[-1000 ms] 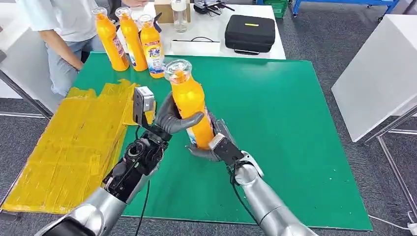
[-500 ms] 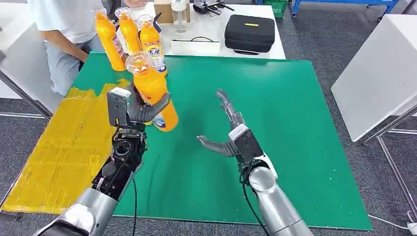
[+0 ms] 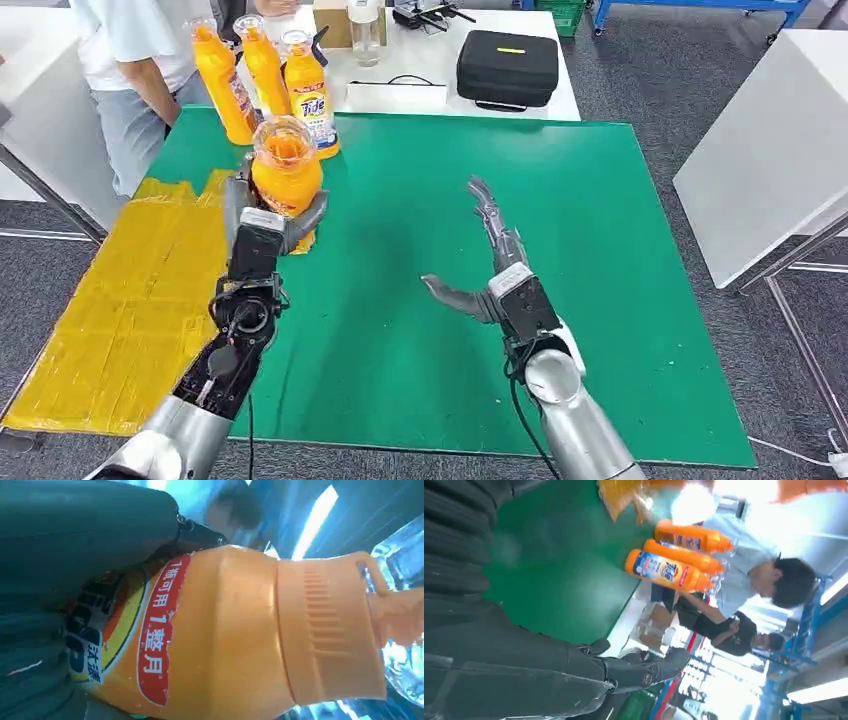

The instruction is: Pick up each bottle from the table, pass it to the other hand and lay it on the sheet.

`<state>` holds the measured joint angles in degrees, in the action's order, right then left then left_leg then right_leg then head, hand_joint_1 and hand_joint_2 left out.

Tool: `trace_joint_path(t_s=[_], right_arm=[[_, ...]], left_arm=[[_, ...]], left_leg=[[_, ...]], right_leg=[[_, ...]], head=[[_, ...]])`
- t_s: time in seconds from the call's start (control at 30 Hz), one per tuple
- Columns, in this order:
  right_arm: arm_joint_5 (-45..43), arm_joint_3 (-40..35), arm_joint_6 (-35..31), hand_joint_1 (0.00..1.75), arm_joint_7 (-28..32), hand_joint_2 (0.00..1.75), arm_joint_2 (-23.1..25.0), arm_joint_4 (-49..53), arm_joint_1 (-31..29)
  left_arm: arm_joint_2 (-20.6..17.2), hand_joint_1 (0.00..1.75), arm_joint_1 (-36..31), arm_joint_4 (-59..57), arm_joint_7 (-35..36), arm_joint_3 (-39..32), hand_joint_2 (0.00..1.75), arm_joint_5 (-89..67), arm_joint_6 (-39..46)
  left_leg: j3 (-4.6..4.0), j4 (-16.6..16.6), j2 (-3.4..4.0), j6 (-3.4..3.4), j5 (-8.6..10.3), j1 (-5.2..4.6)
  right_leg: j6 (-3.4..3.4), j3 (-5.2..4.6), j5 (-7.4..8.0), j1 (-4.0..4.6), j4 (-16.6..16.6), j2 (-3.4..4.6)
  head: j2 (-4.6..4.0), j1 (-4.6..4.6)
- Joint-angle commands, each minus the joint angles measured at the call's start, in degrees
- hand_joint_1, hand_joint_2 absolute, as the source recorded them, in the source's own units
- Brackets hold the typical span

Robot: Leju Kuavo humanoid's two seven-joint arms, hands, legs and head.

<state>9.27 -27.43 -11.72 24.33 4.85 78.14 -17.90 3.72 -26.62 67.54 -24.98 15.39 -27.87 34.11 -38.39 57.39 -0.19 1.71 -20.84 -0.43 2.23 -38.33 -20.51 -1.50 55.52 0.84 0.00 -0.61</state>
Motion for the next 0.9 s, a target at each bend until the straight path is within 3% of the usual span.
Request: trace_joint_path(t_s=[0.03,0.17,0.23,0.27,0.33,0.4,0.5,0.53,0.6,0.67,0.8,0.9], right_arm=[[-0.3,6.5,-1.0,0.0,-0.9,1.75,-2.6,2.8,1.0],[0.2,9.5,0.3,0.0,-1.3,1.75,-2.7,3.8,2.1],[0.6,10.4,1.1,0.0,-0.6,1.75,-2.8,4.5,3.5],[0.7,10.8,1.0,0.0,-0.5,1.75,-2.8,4.7,4.1],[0.7,12.0,1.1,0.0,-0.1,1.75,-2.7,5.4,5.7],[0.7,13.7,1.1,0.0,0.1,1.75,-2.3,6.4,7.4],[1.6,15.4,2.4,0.0,-0.1,1.75,-1.7,7.9,9.0],[2.0,15.9,3.1,0.0,-0.1,1.75,-1.3,8.0,9.2],[1.9,16.3,4.5,0.0,-0.2,1.75,-0.6,6.7,8.3],[1.5,17.0,5.6,0.0,-0.3,1.75,0.4,4.2,7.0],[1.8,17.2,6.1,0.0,-0.4,1.75,1.4,1.8,7.1],[2.2,16.9,6.3,0.0,-0.4,1.75,1.4,0.8,7.8]], left_arm=[[-1.1,1.75,-7.5,-17.8,19.5,-3.8,1.75,-60.2,5.9],[-5.5,1.75,-16.6,-36.1,30.6,6.5,1.75,-62.1,5.8],[-10.0,1.75,-20.2,-43.5,40.1,19.0,1.75,-62.1,3.7],[-10.1,1.75,-20.1,-45.2,39.2,17.7,1.75,-62.0,3.1],[-12.2,1.75,-20.6,-49.5,41.1,23.5,1.75,-62.1,0.1],[-12.8,1.75,-19.9,-52.3,41.4,23.5,1.75,-62.1,-2.4],[-13.5,1.75,-19.3,-53.2,41.6,23.9,1.75,-60.9,-4.8],[-13.9,1.75,-19.2,-53.5,41.6,23.3,1.75,-62.1,-6.0],[-15.1,1.75,-18.9,-54.0,41.9,24.7,1.75,-62.1,-7.5],[-15.7,1.75,-18.6,-54.6,41.7,25.2,1.75,-62.1,-9.7],[-15.3,1.75,-17.8,-55.0,40.7,22.5,1.75,-60.5,-10.4],[-14.9,1.75,-17.2,-54.7,40.4,20.1,1.75,-59.4,-8.1]], left_leg=[[0.5,0.1,-0.09,-0.16,-0.26,0.07],[0.32,0.1,-0.26,-0.1,-0.09,0.05],[0.29,0.0,-0.23,-0.11,-0.04,0.01],[0.41,0.0,-0.17,-0.16,-0.1,0.04],[0.44,-0.1,-0.08,-0.14,-0.06,0.01],[0.68,-0.1,0.08,-0.24,-0.19,0.07],[0.38,0.0,0.22,-0.15,-0.09,0.09],[0.82,0.1,0.27,-0.28,-0.39,0.17],[0.29,0.0,0.28,-0.18,-0.13,0.13],[0.73,0.2,0.41,-0.32,-0.46,0.2],[0.2,0.0,0.32,-0.2,-0.09,0.14],[0.43,0.0,0.3,-0.26,-0.19,0.15]], right_leg=[[-0.19,0.52,-0.27,0.1,0.0,-0.19],[-0.17,0.39,-0.18,0.07,0.0,-0.36],[-0.15,0.3,-0.1,0.05,0.0,-0.33],[-0.22,0.4,-0.12,0.08,0.0,-0.29],[-0.24,0.37,-0.06,0.05,0.0,-0.2],[-0.37,0.56,-0.12,0.12,0.0,-0.08],[-0.26,0.26,-0.02,0.15,0.0,0.08],[-0.4,0.68,-0.27,0.25,0.0,0.08],[-0.29,0.18,-0.05,0.19,0.0,0.08],[-0.45,0.58,-0.31,0.28,0.2,0.15],[-0.31,0.09,0.0,0.19,0.0,0.14],[-0.39,0.32,-0.09,0.22,0.0,0.12]], head=[[0.0,0.0],[0.0,0.0],[0.0,-0.02],[0.0,0.02],[0.0,0.0],[0.0,-0.02],[0.0,-0.02],[0.0,-0.02],[0.0,0.02],[0.0,0.0],[0.0,0.02],[0.0,0.0]])
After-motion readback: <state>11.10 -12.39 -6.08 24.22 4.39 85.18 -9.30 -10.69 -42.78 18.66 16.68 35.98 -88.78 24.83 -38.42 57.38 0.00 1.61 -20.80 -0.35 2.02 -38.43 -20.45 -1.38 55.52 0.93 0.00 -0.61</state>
